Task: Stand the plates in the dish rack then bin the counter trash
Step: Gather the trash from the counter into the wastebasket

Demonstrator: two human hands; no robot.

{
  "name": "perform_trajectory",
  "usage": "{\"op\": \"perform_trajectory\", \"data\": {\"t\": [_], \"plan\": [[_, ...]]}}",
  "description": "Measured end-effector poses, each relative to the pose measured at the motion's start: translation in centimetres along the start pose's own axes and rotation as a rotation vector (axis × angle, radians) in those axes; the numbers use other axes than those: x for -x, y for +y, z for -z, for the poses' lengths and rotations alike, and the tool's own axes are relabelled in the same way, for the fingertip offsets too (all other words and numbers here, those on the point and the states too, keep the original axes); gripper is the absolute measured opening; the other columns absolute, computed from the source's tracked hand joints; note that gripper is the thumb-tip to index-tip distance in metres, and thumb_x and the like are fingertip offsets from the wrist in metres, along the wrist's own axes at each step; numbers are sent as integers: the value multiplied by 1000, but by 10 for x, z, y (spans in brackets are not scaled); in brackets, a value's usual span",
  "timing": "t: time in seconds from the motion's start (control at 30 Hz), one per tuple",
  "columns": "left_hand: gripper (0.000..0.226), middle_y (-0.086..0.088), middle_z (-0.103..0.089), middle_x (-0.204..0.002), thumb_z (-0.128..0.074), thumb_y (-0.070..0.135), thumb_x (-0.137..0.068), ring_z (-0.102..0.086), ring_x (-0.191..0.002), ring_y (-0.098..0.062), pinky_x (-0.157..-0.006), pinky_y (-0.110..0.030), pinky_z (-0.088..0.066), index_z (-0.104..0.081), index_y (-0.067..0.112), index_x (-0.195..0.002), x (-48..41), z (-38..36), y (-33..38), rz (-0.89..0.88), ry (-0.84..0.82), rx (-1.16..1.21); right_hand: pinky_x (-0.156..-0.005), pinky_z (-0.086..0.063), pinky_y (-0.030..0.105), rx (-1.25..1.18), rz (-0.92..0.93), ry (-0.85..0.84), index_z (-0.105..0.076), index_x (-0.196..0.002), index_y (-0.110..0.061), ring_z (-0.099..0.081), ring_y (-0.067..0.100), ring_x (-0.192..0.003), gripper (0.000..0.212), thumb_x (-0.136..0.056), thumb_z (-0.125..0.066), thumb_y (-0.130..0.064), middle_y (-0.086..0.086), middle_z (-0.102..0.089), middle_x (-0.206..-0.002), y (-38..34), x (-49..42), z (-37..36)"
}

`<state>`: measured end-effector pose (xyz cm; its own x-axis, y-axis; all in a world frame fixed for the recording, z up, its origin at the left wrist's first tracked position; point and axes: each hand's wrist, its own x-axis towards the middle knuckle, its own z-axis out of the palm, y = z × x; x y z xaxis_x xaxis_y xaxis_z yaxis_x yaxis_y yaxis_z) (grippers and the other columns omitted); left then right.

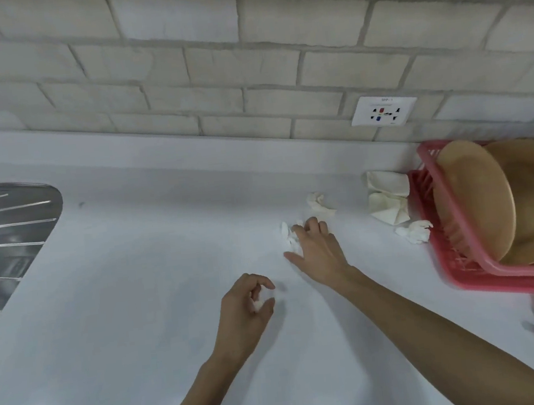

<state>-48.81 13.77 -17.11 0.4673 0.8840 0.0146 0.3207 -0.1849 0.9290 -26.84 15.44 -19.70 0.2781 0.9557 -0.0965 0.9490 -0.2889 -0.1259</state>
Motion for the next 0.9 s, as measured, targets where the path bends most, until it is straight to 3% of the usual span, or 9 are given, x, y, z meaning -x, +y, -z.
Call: {"op": "perform_trajectory", "data": {"t": [0.1, 0.2, 0.37, 0.5, 0.57, 0.67, 0.73, 0.9], "plan": [[42, 13, -48, -69, -66, -12, -76, -45, -63, -9, -60, -13, -34, -65, 30, -81, 0, 4, -6, 35, 4, -10, -81, -46, 34, -82, 45, 40, -51, -129, -13, -46, 26, -109, 36, -98, -51, -32, 9, -46, -122, 4, 1, -4], [38, 14, -50, -70, -65, -9, -81, -47, -64, -10, -61, -12, -35, -66, 29, -83, 0, 6, -11, 39, 7, -6, -80, -44, 34, -190, 57, 48, -54, -125, -12, -51, 25, -102, 27, -99, -49, -18, 6, -52, -114, 9, 3, -5], [27, 9, -65, -88, -60, 2, -94, -58, -76, -13, -65, -13, -41, -71, 26, -95, -6, 5, -12, 33, 1, 19, -68, -38, 33, -482, -21, 78, -59, -101, -7, -55, 24, -80, 21, -102, -45, -23, 3, -58, -86, 10, 12, 9], [26, 13, -68, -89, -54, 7, -99, -68, -73, -12, -60, -15, -48, -72, 26, -96, -14, -1, -7, 95, -38, 75, -58, -32, 33, -722, -177, 93, -41, -70, -13, -38, 17, -58, 30, -98, -48, -22, -1, -40, -61, 11, 30, 21], [28, 11, -69, -88, -51, 7, -100, -69, -75, -11, -64, -16, -49, -72, 25, -96, -17, -6, -6, 121, -68, 103, -54, -32, 31, -797, -220, 119, -32, -65, -16, -36, 18, -54, 38, -96, -52, -23, -5, -33, -58, 12, 41, 25], [30, 6, -69, -82, -48, 6, -101, -68, -71, -12, -67, -19, -50, -71, 23, -94, -21, -15, -4, 133, -115, 112, -54, -35, 30, -852, -265, 141, -38, -63, -10, -44, 19, -52, 45, -96, -58, -34, 2, -40, -55, 16, 55, 27], [31, 0, -66, -77, -47, 5, -101, -62, -64, -11, -63, -20, -48, -70, 24, -93, -24, -22, -3, 118, -125, 114, -56, -37, 29, -884, -287, 155, -43, -66, -4, -47, 16, -55, 41, -95, -60, -28, 14, -50, -60, 20, 62, 24], [25, -2, -58, -83, -71, 10, -88, -51, -70, -7, -66, -11, -39, -70, 35, -92, -29, -34, 1, 85, -185, 103, -56, -49, 39, -945, -367, 90, -42, -68, -16, -57, 19, -57, 26, -89, -54, -5, 11, -60, -68, 25, 75, 23]]}}
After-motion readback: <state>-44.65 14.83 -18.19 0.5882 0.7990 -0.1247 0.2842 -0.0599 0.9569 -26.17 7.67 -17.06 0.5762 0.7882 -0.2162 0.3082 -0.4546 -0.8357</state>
